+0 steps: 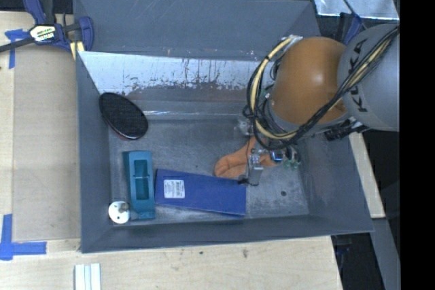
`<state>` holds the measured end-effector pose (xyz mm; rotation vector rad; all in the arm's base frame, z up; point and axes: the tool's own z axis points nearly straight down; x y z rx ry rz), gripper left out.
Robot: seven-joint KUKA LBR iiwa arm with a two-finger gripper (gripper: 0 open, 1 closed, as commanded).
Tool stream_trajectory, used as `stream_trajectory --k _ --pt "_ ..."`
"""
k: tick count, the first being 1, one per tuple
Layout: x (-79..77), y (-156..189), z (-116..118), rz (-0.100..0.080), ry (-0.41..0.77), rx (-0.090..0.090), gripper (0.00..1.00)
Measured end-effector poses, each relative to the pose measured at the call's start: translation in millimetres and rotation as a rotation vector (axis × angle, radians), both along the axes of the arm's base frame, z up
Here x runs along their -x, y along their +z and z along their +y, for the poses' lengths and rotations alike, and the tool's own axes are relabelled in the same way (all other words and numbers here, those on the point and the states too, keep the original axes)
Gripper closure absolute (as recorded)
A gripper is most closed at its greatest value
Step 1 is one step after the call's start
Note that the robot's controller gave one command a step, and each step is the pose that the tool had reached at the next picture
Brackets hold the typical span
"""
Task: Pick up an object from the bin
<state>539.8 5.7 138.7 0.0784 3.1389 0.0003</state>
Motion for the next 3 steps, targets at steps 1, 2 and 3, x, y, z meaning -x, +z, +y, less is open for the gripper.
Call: stream_trajectory --k 1,2,3 --pt "-5.0 -33 -27 -0.001 -0.064 0.0 0.0" --pt "4.8 -66 -37 -0.002 -0.042 0.0 1.0" --pt "4.8 -66 -37 -0.002 -0.042 0.0 1.0"
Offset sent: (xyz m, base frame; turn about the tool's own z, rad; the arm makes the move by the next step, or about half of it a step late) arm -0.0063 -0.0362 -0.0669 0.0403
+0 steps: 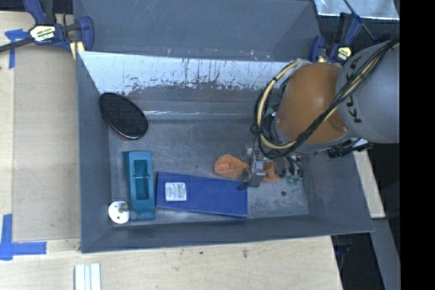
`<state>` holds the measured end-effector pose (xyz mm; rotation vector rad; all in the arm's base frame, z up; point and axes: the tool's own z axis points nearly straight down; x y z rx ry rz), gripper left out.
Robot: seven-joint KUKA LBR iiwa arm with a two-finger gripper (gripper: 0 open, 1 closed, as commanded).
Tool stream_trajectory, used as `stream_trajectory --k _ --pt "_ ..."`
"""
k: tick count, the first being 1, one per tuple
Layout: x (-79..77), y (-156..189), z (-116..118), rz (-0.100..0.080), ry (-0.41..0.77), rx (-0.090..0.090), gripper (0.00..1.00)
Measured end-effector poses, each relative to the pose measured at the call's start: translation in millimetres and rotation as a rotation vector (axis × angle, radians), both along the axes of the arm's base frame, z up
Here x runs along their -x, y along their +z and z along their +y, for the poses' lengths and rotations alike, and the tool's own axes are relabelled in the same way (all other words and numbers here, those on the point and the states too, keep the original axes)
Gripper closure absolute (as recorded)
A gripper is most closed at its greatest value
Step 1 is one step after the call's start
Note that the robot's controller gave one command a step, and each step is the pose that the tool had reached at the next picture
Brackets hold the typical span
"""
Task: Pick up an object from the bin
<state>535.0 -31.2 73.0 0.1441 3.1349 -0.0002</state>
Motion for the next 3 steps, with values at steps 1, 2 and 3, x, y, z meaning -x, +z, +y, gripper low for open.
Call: stream_trajectory --k 1,2,3 --pt "-6.9 40 -12 0.0 0.066 0.0 1.0" --pt "-6.9 40 -12 0.0 0.066 0.0 1.0" --pt "-31.0 189 -45 -0.004 0.049 0.001 1.0"
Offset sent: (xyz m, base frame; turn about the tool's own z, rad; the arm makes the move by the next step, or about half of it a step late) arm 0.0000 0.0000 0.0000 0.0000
